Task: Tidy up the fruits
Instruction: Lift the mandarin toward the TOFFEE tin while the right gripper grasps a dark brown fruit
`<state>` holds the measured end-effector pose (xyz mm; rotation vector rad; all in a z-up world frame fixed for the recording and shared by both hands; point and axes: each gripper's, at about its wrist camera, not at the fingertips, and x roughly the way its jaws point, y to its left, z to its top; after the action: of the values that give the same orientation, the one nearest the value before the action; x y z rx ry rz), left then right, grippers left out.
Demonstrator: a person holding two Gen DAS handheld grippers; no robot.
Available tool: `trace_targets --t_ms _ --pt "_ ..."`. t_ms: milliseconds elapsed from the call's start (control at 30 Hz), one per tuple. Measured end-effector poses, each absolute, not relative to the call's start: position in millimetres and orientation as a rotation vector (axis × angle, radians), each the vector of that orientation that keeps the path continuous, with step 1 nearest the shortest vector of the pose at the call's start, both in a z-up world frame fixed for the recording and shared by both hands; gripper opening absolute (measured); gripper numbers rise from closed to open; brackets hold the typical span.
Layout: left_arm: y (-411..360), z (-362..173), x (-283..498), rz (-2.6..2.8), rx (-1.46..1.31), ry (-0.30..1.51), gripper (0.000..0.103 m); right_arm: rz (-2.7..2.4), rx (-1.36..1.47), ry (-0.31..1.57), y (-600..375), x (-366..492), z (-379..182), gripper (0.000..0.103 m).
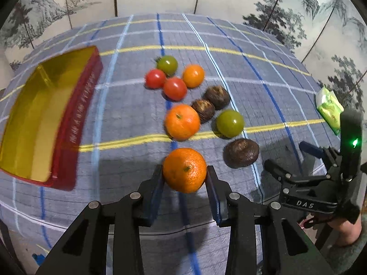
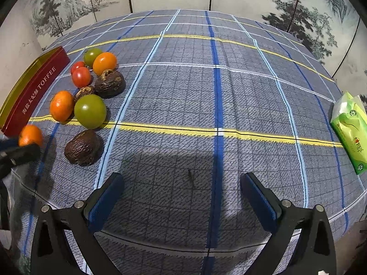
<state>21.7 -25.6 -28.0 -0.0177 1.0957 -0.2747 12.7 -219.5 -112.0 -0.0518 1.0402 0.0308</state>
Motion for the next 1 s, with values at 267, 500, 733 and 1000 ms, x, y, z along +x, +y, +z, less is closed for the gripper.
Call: trace_targets --t_ms 267,500,733,1000 --pt "23 1 26 -0.182 -0.031 1.022 0.037 0.109 -0.097 1.044 -195 9 -112 0.102" --pt "78 7 34 -0.058 -0.069 1.0 0.037 0.207 -0.146 1.032 -167 7 -111 0.093" --pt "122 2 40 0.038 -0.106 1.001 0.037 0.265 -0.141 1.014 -151 14 -105 0.06" --pt "156 -8 48 0.118 -0.122 1.007 0.037 0.276 -0.161 1.008 -136 21 -103 0.046"
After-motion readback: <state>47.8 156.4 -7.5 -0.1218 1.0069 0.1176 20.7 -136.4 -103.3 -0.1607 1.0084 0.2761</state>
